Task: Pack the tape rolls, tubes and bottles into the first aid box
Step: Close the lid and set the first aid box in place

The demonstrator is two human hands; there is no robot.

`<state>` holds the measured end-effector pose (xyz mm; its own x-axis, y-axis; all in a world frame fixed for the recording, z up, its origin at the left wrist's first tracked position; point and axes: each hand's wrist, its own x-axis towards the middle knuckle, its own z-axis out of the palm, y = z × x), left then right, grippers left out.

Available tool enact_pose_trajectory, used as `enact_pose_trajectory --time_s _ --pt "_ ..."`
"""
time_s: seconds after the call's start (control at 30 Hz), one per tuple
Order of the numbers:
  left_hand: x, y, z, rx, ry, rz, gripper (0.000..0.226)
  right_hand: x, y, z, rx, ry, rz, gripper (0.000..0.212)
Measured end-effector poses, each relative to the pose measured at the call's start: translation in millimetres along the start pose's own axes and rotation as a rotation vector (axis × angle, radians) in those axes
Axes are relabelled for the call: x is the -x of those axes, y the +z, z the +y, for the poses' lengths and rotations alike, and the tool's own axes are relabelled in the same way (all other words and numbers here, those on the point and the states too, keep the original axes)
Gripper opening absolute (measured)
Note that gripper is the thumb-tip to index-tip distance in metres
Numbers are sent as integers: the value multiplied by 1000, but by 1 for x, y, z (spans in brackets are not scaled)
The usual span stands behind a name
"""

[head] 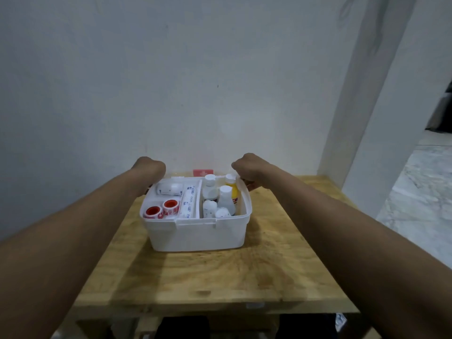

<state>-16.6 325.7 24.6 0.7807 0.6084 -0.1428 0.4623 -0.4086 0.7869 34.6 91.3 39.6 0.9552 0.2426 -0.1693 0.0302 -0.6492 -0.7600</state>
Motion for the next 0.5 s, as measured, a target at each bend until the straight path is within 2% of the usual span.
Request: enact_pose_trajectory --time_s 0.17,0.37,0.5 --pt "-2 -1 4 212 -24 -7 32 3 1 -6 -35 -1 52 31" --pt "11 -12 14 405 8 25 18 5 -4 -14 -201 27 115 60" --pt "23 -22 20 424 56 5 38 12 -8 -20 -229 2 95 76"
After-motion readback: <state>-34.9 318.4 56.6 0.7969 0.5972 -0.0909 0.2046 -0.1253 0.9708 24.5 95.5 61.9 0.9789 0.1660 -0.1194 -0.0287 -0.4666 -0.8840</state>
